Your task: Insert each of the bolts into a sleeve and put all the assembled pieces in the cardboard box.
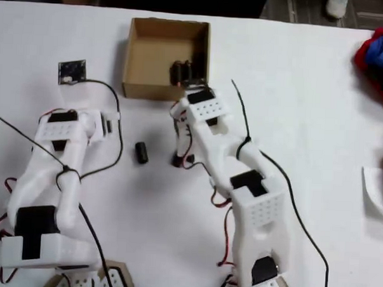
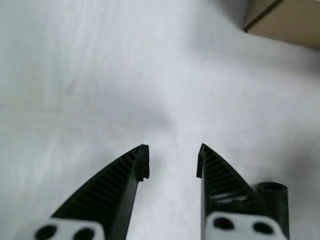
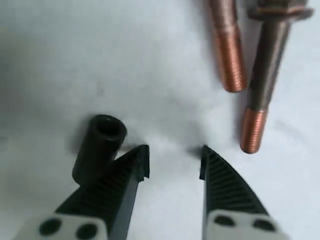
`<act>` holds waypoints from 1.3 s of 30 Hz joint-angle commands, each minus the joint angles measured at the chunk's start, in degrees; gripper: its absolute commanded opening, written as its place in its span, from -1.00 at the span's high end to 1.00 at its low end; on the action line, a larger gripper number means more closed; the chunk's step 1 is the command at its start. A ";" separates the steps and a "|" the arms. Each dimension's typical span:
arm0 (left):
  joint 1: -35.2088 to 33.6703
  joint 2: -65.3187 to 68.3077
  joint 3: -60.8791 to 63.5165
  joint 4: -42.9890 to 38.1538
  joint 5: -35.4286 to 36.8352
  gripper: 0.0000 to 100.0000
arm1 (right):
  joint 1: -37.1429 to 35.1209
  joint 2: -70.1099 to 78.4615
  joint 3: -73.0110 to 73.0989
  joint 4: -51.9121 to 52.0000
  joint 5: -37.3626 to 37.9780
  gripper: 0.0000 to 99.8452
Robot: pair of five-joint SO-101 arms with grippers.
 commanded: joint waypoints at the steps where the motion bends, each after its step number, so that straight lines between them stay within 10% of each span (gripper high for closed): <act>1: -0.35 -0.26 -0.57 -0.79 0.35 0.65 | 2.42 3.56 0.00 0.31 -2.20 0.69; 15: -0.35 -0.35 -0.57 -0.79 0.35 0.65 | 0.40 4.97 -27.60 17.54 -2.02 0.69; 39: -0.35 -0.53 -0.57 -0.79 0.35 0.65 | -6.99 16.57 -28.92 16.13 -2.55 0.69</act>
